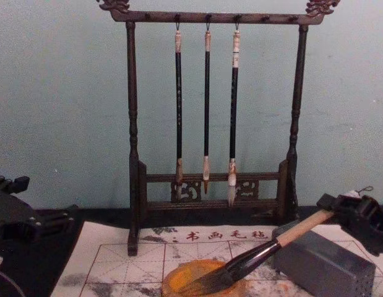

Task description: Pick up the brush from the inkstone, write on the paper, then place the brush back to its original position.

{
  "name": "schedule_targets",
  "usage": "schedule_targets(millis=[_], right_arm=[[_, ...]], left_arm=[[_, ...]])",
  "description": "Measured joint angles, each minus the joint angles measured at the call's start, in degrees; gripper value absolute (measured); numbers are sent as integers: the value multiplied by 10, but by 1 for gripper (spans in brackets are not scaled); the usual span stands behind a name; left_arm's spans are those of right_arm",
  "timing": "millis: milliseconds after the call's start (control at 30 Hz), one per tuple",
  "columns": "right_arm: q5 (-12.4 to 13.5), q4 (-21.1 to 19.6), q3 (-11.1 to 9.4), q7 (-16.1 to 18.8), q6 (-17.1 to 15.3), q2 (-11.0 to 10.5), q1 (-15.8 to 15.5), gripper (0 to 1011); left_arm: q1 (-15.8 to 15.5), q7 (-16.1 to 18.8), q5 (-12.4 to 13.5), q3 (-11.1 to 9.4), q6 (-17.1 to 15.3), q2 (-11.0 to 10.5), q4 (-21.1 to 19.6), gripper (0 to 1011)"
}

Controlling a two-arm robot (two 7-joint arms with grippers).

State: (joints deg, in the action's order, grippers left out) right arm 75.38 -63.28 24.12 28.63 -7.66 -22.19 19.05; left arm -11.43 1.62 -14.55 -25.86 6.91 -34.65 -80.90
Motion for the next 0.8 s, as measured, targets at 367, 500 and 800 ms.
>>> schedule_targets(millis=[367, 500, 800], right_arm=[[11, 16, -3, -8, -8, 6, 5, 177], [14, 21, -3, -9, -10, 7, 7, 177], [15, 21, -3, -9, -10, 7, 7, 177]], left_arm=[[0, 0, 0, 0, 0, 0, 0, 1001], [0, 0, 0, 0, 0, 0, 0, 1001], [0, 0, 0, 0, 0, 0, 0, 1001]])
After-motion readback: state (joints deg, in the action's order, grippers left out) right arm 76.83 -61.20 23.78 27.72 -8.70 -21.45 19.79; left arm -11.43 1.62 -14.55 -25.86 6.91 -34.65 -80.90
